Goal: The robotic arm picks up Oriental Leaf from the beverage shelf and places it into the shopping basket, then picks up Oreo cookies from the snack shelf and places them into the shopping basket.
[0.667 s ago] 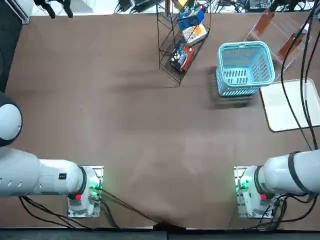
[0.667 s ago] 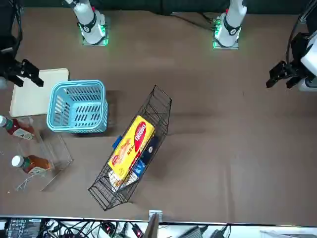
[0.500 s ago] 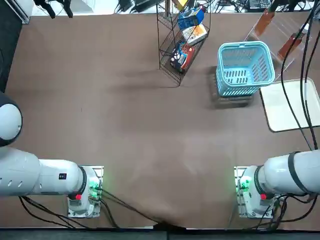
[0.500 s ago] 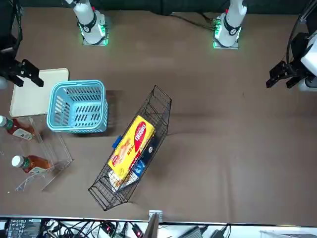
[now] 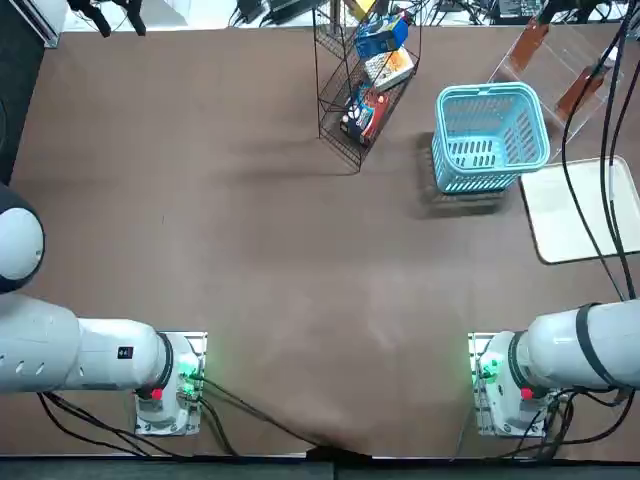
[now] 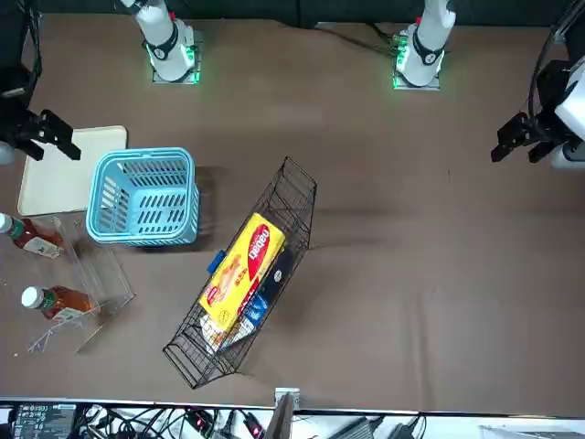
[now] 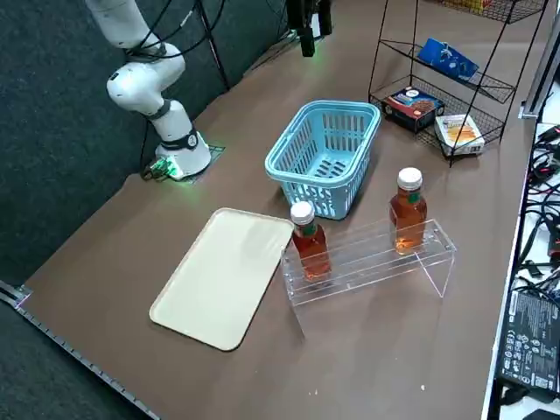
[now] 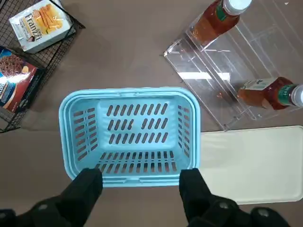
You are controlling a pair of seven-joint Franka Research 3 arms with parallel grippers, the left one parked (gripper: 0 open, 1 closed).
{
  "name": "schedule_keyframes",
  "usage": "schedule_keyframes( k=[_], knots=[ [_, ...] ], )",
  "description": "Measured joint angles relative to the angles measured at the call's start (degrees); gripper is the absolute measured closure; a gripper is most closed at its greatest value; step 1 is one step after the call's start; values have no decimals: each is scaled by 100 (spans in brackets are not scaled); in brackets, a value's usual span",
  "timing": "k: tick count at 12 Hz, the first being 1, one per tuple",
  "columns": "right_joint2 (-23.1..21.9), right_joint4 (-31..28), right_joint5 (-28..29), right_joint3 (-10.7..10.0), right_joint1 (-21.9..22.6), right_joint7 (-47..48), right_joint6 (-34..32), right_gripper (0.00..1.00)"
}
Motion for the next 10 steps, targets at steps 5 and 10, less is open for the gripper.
schedule_keyframes(
  k=[5,10],
  knots=[
    [0,0,0,0,0,0,0,0],
    [0,0,0,0,0,-1,-1,0]
  ],
)
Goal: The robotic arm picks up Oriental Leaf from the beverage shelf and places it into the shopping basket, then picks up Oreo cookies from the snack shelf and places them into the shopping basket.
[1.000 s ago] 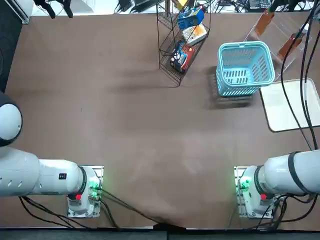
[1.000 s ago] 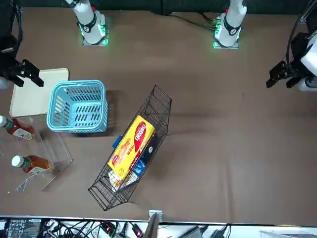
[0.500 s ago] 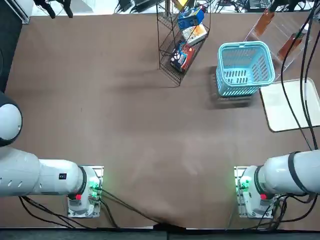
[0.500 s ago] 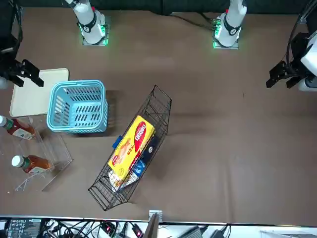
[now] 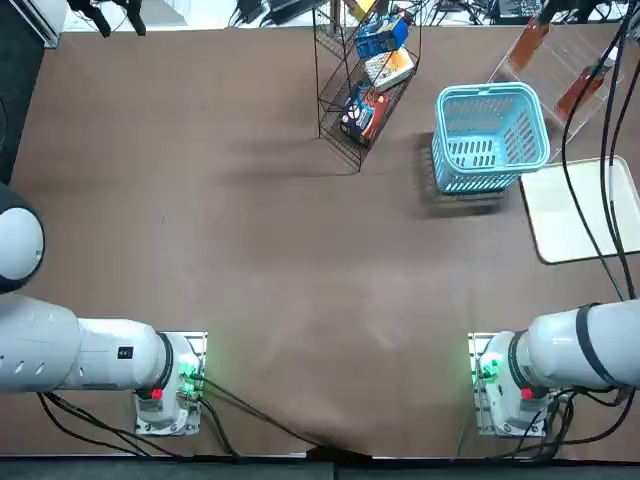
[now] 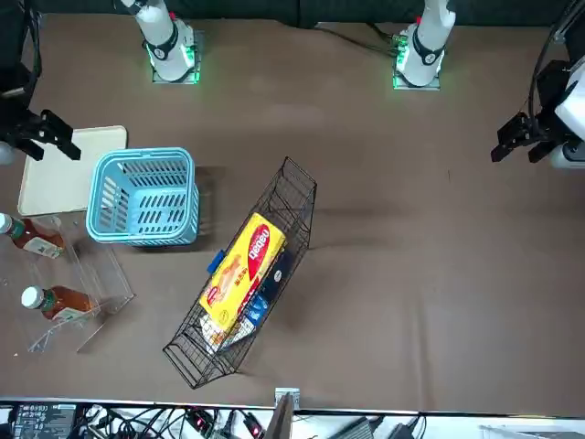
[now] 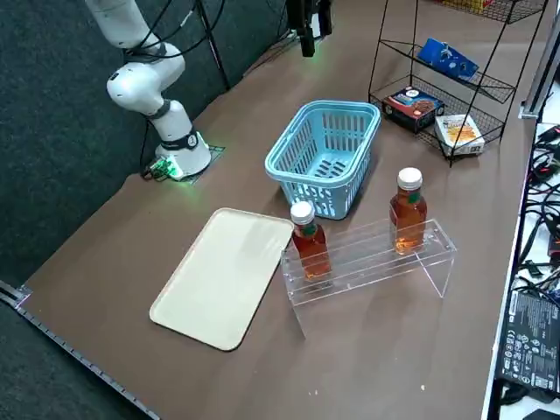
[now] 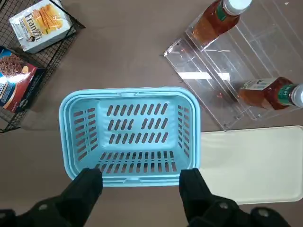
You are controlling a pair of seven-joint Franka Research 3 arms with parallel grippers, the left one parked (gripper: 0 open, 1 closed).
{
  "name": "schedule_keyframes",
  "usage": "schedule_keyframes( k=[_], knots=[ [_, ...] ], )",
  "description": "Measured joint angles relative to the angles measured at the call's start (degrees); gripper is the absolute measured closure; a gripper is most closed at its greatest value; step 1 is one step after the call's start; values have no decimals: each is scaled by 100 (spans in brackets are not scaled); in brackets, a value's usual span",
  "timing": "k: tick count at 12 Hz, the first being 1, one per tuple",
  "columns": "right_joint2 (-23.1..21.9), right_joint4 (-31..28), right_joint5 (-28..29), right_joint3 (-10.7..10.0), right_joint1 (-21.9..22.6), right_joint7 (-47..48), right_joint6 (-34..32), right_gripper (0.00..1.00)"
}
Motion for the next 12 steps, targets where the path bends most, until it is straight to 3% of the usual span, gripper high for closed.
schedule_keyframes(
  k=[6,12],
  knots=[
    [0,-3,0,0,0,-33,-6,0],
    [32,-20,-24,-59,-195,-681,58,0]
  ],
)
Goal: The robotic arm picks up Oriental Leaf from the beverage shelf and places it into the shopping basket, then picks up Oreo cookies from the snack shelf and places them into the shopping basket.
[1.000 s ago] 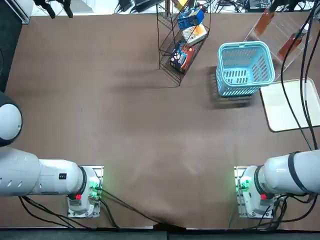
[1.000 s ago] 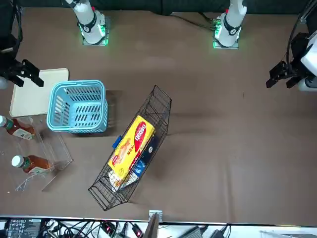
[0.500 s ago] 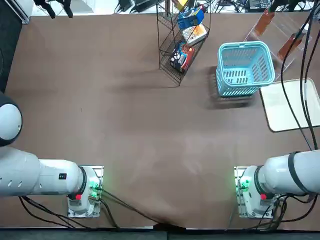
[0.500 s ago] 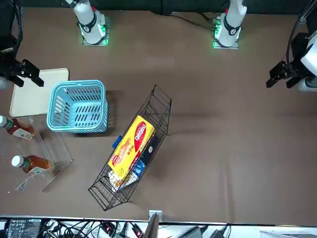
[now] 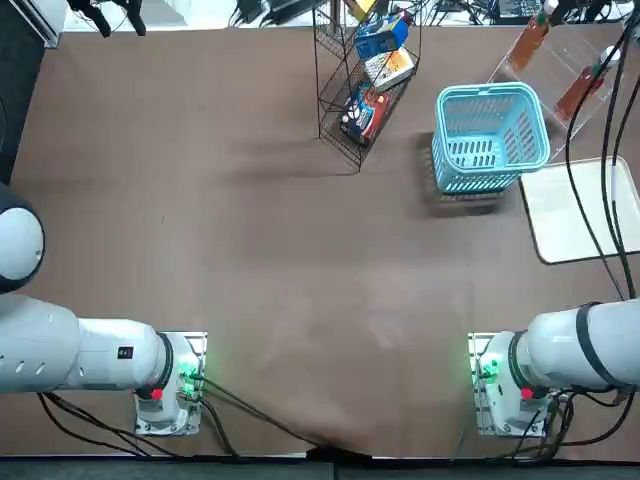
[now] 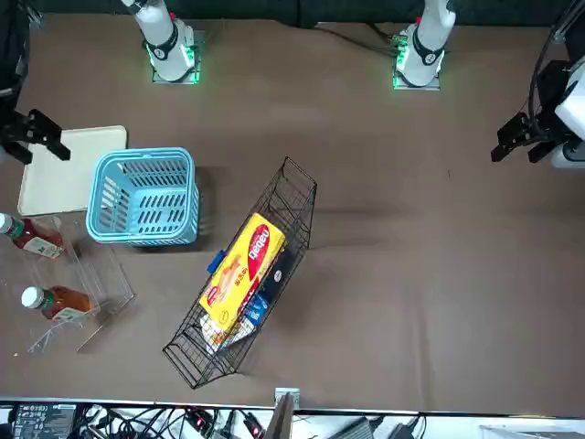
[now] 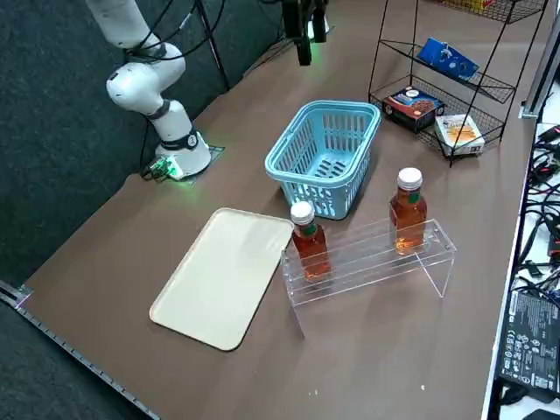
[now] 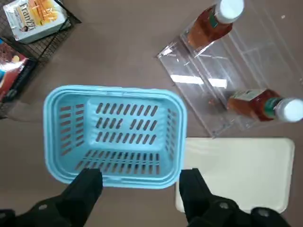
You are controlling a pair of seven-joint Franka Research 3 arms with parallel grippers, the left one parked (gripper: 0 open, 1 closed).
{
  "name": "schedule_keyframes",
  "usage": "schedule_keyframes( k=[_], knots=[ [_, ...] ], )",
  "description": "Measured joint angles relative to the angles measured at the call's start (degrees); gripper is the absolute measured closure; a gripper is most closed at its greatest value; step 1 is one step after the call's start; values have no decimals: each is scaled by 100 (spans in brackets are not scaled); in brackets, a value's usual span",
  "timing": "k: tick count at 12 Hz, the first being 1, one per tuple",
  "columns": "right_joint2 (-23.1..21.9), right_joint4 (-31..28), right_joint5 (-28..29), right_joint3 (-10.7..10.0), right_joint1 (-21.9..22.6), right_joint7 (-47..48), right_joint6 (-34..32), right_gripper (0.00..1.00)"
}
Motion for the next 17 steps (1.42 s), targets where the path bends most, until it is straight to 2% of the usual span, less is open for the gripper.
schedule_keyframes(
  k=[3,4,7,11,13,17],
  knots=[
    [125,-4,-5,-22,-338,-809,227,0],
    [255,-6,-5,-38,-638,-1345,341,0],
    [471,44,-5,-47,-1013,-1856,468,0],
    [903,477,-4,-55,-1515,-3231,554,0],
    [1192,740,-3,-57,-1683,-3879,660,0],
    [1642,1137,-4,-56,-1740,-5154,1008,0]
  ],
)
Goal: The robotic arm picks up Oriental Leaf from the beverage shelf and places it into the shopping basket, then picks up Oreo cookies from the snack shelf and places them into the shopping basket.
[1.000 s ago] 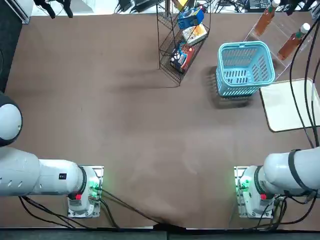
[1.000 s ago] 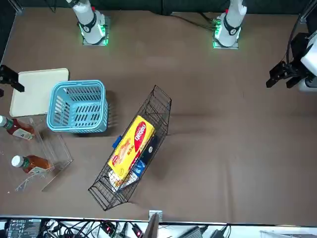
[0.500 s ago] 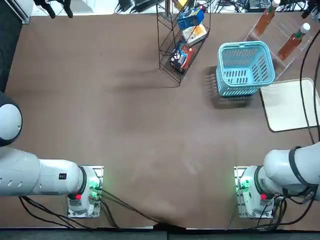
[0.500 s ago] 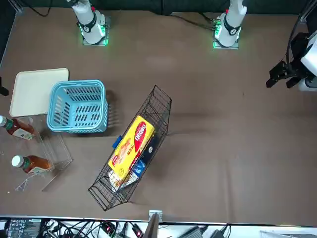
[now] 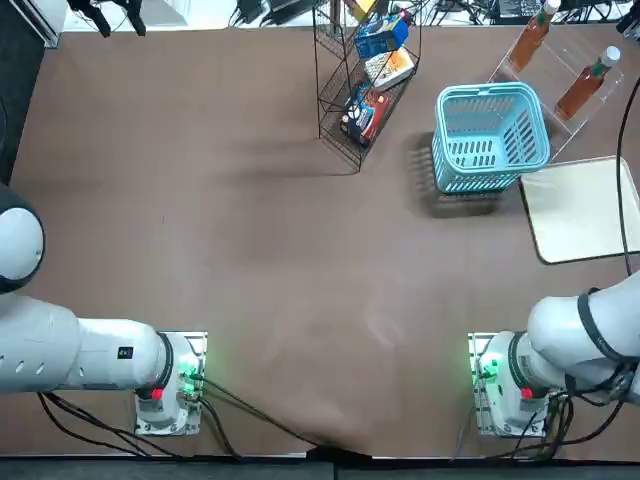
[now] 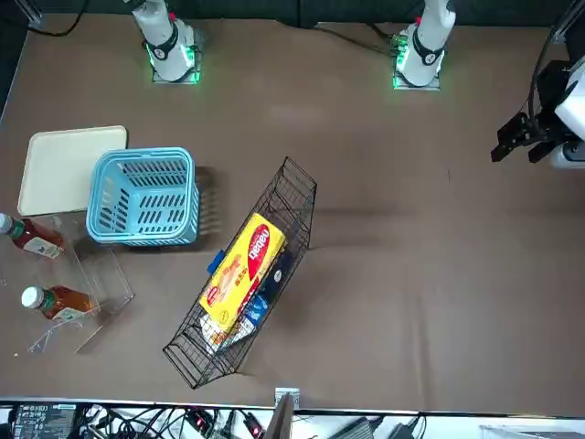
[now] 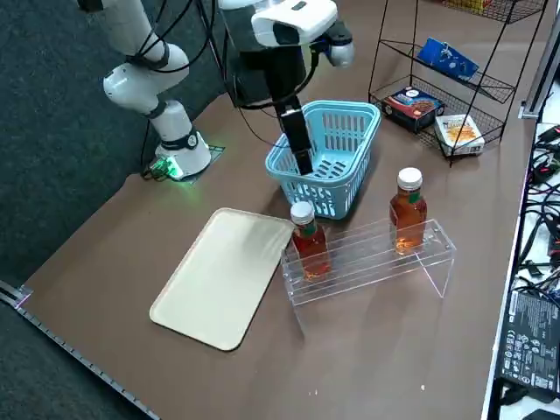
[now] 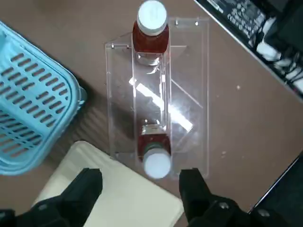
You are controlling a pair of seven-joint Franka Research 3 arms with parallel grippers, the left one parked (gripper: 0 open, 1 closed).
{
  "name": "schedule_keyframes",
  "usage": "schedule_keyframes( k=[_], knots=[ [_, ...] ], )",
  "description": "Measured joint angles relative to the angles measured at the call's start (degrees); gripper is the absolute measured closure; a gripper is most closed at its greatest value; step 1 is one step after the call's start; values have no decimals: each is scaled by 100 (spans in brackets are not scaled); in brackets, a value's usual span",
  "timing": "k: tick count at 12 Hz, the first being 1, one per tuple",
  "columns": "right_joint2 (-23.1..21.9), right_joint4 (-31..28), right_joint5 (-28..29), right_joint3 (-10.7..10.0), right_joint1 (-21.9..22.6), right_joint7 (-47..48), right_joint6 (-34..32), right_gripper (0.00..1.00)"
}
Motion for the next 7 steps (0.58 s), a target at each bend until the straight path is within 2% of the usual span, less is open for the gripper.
schedule_keyframes(
  k=[3,7],
  knots=[
    [162,38,0,0,-42,-548,161,0],
    [418,33,1,0,-116,-689,471,0]
  ],
)
